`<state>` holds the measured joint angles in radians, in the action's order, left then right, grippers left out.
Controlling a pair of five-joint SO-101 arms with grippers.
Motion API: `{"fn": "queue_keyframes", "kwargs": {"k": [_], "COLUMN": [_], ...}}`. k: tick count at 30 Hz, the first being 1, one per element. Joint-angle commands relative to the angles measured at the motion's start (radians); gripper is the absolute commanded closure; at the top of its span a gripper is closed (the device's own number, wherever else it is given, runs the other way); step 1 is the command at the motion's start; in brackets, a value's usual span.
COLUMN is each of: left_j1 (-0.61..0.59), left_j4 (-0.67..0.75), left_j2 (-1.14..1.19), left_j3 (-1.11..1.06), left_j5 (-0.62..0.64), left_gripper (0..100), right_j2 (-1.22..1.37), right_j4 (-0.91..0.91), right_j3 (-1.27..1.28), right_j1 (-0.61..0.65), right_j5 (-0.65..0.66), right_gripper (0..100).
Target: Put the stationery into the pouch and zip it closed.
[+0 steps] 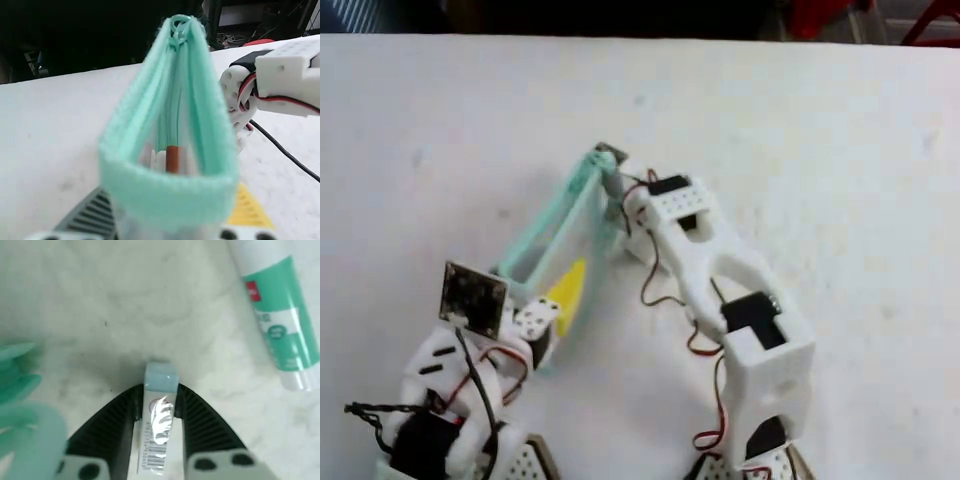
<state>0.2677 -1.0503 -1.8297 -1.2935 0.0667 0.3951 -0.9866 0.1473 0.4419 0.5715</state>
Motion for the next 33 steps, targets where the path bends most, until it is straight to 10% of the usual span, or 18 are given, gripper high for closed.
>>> {"fn": "queue_keyframes", "kwargs": {"k": [1, 8, 24, 33], "left_j1": [0.007, 0.008, 0.016, 0.016], "left_j4": [-0.003, 0.0, 0.002, 0.002], "left_j2": [-0.001, -0.001, -0.001, -0.001], "left_j3": [0.008, -0.002, 0.012, 0.012], "left_j5": [-0.064, -0.075, -0.068, -0.068], "left_gripper": [80, 80, 80, 80], "right_j2": [0.001, -0.07, -1.102, -1.357], "right_j4": [-0.007, -0.045, -0.105, 0.013], "right_j3": [-0.014, -0.018, -0.017, -0.009], "right_j1": [-0.002, -0.03, -0.119, 0.291], "right_j5": [-0.014, -0.014, -0.164, -0.219], "right_gripper": [98.1, 98.1, 98.2, 98.2]}}
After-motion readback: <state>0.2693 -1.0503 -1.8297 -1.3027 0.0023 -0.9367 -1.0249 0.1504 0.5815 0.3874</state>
